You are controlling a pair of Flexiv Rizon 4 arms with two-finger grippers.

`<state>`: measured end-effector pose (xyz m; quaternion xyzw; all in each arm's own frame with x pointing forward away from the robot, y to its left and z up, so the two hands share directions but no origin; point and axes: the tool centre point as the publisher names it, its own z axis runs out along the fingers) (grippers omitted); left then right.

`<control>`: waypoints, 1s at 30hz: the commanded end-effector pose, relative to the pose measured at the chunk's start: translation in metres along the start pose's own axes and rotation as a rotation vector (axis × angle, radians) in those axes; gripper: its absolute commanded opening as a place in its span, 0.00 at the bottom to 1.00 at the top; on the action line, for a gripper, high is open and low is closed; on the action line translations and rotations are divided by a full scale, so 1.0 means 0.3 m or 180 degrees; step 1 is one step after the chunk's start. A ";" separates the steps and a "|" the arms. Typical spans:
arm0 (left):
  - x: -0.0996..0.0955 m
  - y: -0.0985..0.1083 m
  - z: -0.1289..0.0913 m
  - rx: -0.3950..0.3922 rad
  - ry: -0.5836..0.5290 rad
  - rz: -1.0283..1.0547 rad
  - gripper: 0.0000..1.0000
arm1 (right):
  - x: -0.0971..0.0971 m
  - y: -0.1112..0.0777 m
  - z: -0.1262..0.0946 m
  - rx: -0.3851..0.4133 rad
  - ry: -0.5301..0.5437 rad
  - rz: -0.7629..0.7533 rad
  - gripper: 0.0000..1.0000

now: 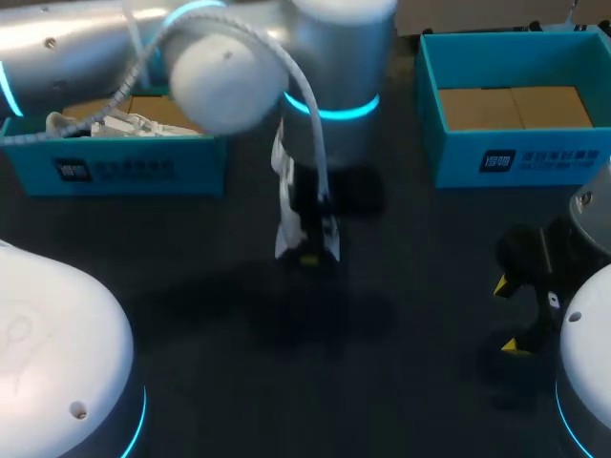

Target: Take the shoe out of the shoebox, open the shoe tongue, remove and reinsert the insole, then place the shoe into the shoebox

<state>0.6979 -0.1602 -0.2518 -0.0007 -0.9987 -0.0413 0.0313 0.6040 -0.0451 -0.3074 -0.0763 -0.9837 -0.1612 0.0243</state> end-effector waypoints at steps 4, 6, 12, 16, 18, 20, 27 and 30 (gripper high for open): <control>-0.082 0.118 -0.181 0.0002 0.0017 0.0052 0.00 | 0.006 -0.001 0.001 0.0004 -0.0013 0.0000 1.00; -0.106 0.141 -0.215 -0.0004 -0.0038 -0.0025 0.00 | 0.006 -0.001 0.001 0.0004 -0.0013 0.0000 1.00; -0.181 0.218 -0.295 -0.0066 0.0040 -0.0132 0.00 | 0.006 -0.001 0.001 0.0004 -0.0013 0.0000 1.00; -0.181 0.218 -0.295 -0.0066 0.0040 -0.0132 0.00 | 0.006 -0.001 0.001 0.0004 -0.0013 0.0000 1.00; -0.181 0.218 -0.295 -0.0066 0.0040 -0.0132 0.00 | 0.006 -0.001 0.001 0.0004 -0.0013 0.0000 1.00; -0.181 0.218 -0.295 -0.0066 0.0040 -0.0132 0.00 | 0.006 -0.001 0.001 0.0004 -0.0013 0.0000 1.00; -0.181 0.218 -0.295 -0.0066 0.0040 -0.0132 0.00 | 0.006 -0.001 0.001 0.0004 -0.0013 0.0000 1.00; -0.217 0.235 -0.274 -0.0134 0.0216 -0.0116 0.00 | 0.006 -0.001 0.001 0.0004 -0.0013 0.0000 1.00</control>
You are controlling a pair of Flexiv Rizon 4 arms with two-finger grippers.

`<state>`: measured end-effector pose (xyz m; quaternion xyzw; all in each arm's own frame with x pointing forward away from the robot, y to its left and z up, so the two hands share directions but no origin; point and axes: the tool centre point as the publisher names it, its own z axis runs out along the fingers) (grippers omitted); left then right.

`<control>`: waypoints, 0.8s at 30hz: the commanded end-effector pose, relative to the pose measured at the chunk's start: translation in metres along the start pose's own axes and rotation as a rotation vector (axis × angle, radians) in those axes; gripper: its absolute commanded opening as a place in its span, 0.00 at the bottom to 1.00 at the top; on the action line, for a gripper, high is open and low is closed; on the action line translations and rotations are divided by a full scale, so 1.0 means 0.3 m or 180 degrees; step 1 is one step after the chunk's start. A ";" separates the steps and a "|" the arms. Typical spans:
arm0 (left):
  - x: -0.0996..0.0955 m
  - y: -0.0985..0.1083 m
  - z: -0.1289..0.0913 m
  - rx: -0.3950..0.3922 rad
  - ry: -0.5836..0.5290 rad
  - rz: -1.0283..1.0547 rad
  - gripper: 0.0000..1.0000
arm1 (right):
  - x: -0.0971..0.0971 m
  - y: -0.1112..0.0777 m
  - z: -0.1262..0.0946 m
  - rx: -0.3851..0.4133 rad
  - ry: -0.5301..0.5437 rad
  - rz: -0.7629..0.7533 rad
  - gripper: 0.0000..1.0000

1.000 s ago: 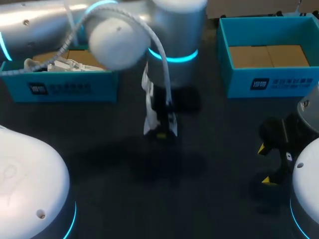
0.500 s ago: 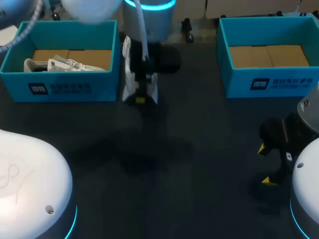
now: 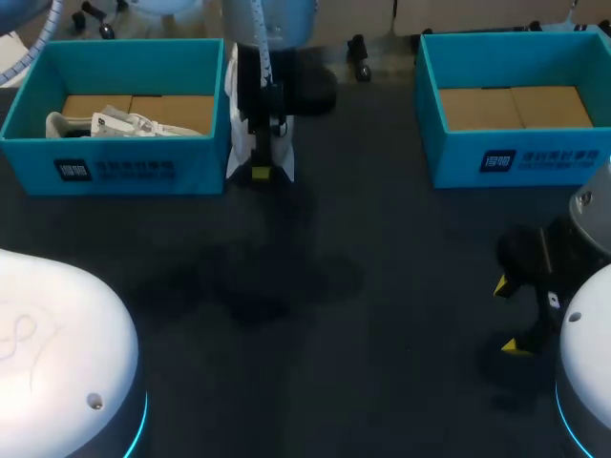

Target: Take the shoe out of the shoebox, open the shoe tongue, remove and reinsert the insole, then place the shoe into the shoebox

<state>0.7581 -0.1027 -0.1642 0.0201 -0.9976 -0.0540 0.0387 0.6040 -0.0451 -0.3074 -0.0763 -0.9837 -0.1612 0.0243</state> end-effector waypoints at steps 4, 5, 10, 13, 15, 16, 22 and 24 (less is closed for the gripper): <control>-0.133 0.094 -0.057 0.0048 0.0039 0.0002 0.00 | 0.006 -0.001 0.001 0.0005 -0.0013 0.0001 1.00; -0.162 0.116 -0.080 0.0099 0.0060 -0.0005 0.00 | 0.006 -0.001 0.001 0.0005 -0.0013 0.0001 1.00; -0.337 0.233 -0.140 0.0296 0.0198 -0.0155 0.00 | 0.006 -0.001 0.001 0.0005 -0.0013 0.0001 1.00; -0.422 0.302 -0.140 0.0235 0.0161 -0.0250 0.00 | 0.006 -0.001 0.001 0.0005 -0.0013 0.0001 1.00; -0.469 0.346 -0.137 0.0159 0.0085 -0.0304 0.00 | 0.006 -0.001 0.001 0.0005 -0.0013 0.0001 1.00; -0.492 0.371 -0.138 0.0175 0.0142 -0.0324 0.00 | 0.006 -0.001 0.001 0.0005 -0.0013 0.0001 1.00; -0.627 0.501 -0.149 0.0153 0.0171 -0.0413 0.00 | 0.006 -0.001 0.001 0.0005 -0.0013 0.0001 1.00; -0.668 0.549 -0.156 0.0182 0.0202 -0.0414 0.00 | 0.006 -0.001 0.001 0.0005 -0.0013 0.0001 1.00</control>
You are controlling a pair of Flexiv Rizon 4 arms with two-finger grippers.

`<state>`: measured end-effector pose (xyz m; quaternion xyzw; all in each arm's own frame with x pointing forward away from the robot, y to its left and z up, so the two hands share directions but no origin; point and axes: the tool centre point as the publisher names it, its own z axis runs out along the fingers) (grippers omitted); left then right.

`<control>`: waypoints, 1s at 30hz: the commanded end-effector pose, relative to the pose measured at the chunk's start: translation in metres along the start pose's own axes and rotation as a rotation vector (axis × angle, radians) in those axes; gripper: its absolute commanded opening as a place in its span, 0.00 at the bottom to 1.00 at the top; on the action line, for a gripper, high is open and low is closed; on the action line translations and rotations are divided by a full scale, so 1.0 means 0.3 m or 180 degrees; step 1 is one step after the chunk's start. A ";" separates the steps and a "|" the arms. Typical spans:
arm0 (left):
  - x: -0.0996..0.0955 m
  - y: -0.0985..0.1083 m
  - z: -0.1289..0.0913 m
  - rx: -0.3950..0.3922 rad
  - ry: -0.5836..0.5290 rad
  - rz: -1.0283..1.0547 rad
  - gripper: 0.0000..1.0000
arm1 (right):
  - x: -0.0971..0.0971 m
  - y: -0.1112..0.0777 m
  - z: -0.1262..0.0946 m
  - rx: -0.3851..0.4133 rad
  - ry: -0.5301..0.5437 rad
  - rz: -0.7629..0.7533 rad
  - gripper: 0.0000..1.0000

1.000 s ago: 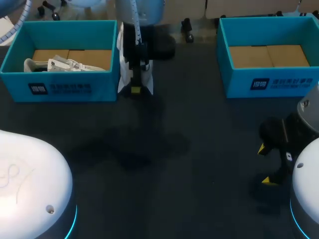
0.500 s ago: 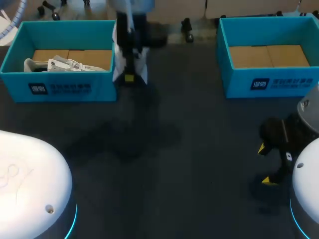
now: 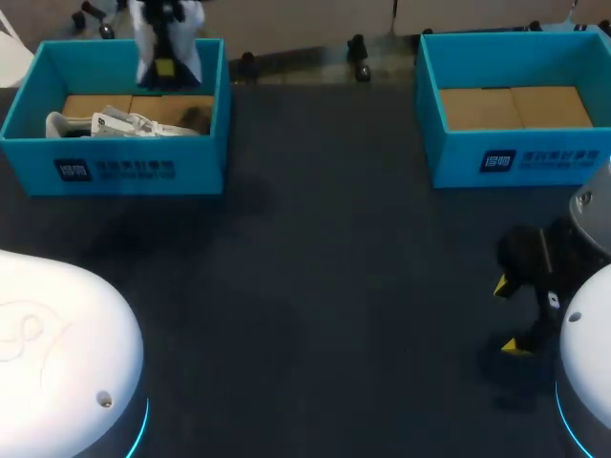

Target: Take the shoe out of the shoebox, open the shoe tongue, remove and reinsert the insole, then place the shoe into the shoebox

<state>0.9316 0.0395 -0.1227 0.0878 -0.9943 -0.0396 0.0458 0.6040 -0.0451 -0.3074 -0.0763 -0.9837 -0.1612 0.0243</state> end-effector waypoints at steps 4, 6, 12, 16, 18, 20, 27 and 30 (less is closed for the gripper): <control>-0.178 0.152 -0.046 0.0088 0.0149 0.0014 0.00 | 0.006 -0.001 0.001 0.0005 -0.0013 0.0001 1.00; -0.219 0.188 -0.052 0.0079 0.0107 0.0020 0.00 | 0.006 -0.001 0.001 0.0005 -0.0013 0.0001 1.00; -0.359 0.282 0.006 -0.0042 0.0137 -0.0143 0.00 | 0.006 -0.001 0.001 0.0005 -0.0013 0.0001 1.00; -0.399 0.340 0.040 -0.0093 0.0158 -0.0176 0.00 | 0.006 -0.001 0.001 0.0005 -0.0013 0.0001 1.00; -0.417 0.361 0.055 -0.0122 0.0156 -0.0193 0.00 | 0.006 -0.001 0.001 0.0005 -0.0013 0.0001 1.00; -0.427 0.381 0.059 -0.0123 0.0167 -0.0203 0.00 | 0.006 -0.001 0.001 0.0005 -0.0013 0.0001 1.00; -0.471 0.423 0.027 0.0021 0.0218 -0.0101 0.00 | 0.006 -0.001 0.001 0.0005 -0.0013 0.0001 1.00; -0.483 0.438 0.001 0.0050 0.0186 0.0036 0.00 | 0.006 -0.001 0.001 0.0005 -0.0013 0.0001 1.00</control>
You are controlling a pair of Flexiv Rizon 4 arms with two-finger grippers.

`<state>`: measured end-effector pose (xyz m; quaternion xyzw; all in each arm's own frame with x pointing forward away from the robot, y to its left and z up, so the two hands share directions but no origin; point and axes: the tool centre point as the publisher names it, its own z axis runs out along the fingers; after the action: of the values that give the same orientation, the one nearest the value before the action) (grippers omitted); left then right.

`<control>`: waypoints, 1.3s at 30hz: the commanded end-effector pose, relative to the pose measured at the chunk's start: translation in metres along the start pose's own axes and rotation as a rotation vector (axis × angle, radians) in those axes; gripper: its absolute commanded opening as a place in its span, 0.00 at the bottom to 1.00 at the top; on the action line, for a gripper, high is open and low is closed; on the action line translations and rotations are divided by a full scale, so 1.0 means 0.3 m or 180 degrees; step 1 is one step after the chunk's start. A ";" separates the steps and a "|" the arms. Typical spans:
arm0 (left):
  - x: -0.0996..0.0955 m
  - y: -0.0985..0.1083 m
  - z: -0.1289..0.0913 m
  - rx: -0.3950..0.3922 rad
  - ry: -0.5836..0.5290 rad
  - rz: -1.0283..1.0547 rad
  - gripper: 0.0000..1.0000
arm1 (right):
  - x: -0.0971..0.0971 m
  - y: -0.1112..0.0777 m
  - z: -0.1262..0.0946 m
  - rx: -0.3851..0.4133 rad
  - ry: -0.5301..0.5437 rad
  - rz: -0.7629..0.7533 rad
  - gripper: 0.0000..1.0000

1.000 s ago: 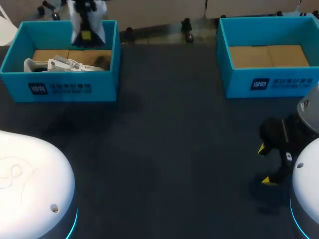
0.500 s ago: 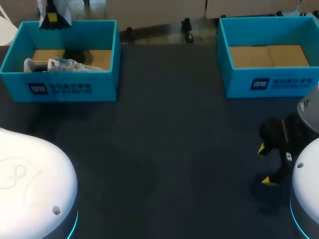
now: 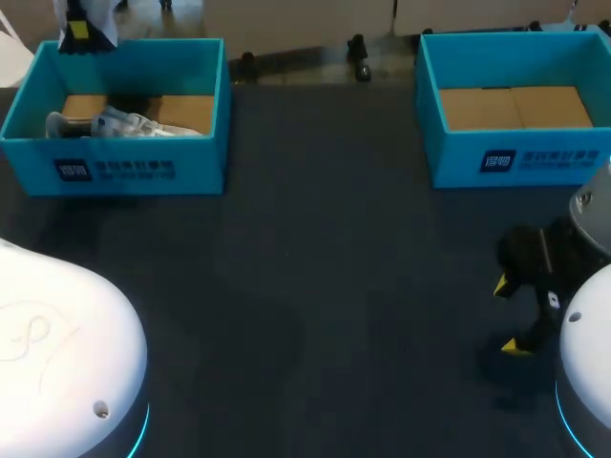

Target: Take the shoe out of the shoebox, open the shoe tongue, remove and reinsert the insole, then place the shoe into the shoebox

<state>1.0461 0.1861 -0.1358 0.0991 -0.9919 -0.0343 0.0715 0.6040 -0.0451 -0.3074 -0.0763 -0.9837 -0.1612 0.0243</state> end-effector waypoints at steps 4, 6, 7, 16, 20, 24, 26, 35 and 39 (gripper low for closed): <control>-0.033 0.038 -0.063 -0.0045 -0.0022 0.0328 0.00 | 0.006 -0.001 0.001 0.0004 -0.0013 0.0000 1.00; -0.035 0.050 -0.070 -0.0072 0.0008 0.0625 0.00 | 0.006 -0.001 0.001 0.0004 -0.0013 0.0000 1.00; -0.038 0.058 -0.070 -0.0094 0.0008 0.0761 0.00 | 0.006 -0.001 0.001 0.0004 -0.0013 0.0000 1.00; -0.038 0.089 -0.061 -0.0411 -0.0346 0.1401 0.00 | 0.006 -0.001 0.001 0.0004 -0.0013 0.0000 1.00; -0.038 0.089 -0.061 -0.0411 -0.0346 0.1401 0.00 | 0.006 -0.001 0.001 0.0004 -0.0013 0.0000 1.00; -0.038 0.089 -0.061 -0.0411 -0.0346 0.1401 0.00 | 0.006 -0.001 0.001 0.0004 -0.0013 0.0000 1.00; -0.038 0.089 -0.061 -0.0411 -0.0346 0.1401 0.00 | 0.006 -0.001 0.001 0.0004 -0.0013 0.0000 1.00; -0.192 0.173 -0.029 -0.0558 -0.0236 0.3043 0.00 | 0.006 -0.001 0.001 0.0004 -0.0013 0.0000 1.00; -0.245 0.216 -0.020 -0.0808 -0.0230 0.3567 0.00 | 0.006 -0.001 0.001 0.0004 -0.0013 0.0000 1.00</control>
<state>1.0909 0.2557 -0.1349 -0.2959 -0.9497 -0.0979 0.0302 0.6040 -0.0451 -0.3073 -0.0762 -0.9837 -0.1612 0.0243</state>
